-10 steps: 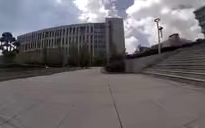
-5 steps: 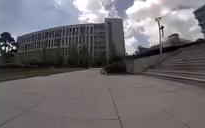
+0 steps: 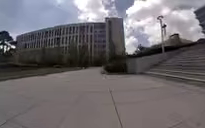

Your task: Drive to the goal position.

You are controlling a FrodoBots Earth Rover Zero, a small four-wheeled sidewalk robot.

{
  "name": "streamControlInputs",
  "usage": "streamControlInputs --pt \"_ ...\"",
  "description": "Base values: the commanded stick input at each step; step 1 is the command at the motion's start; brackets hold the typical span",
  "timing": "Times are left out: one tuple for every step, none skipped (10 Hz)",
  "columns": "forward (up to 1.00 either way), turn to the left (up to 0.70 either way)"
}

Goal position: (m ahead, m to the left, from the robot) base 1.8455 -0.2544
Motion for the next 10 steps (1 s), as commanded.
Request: streamControlInputs --pt "0.7 0.0" --pt "0.7 0.0" --pt "0.7 0.0" --pt "0.7 0.0" --pt "0.7 0.0" --pt "0.7 0.0" --pt "0.7 0.0" --pt "0.7 0.0" --pt "0.7 0.0" --pt "0.7 0.0"
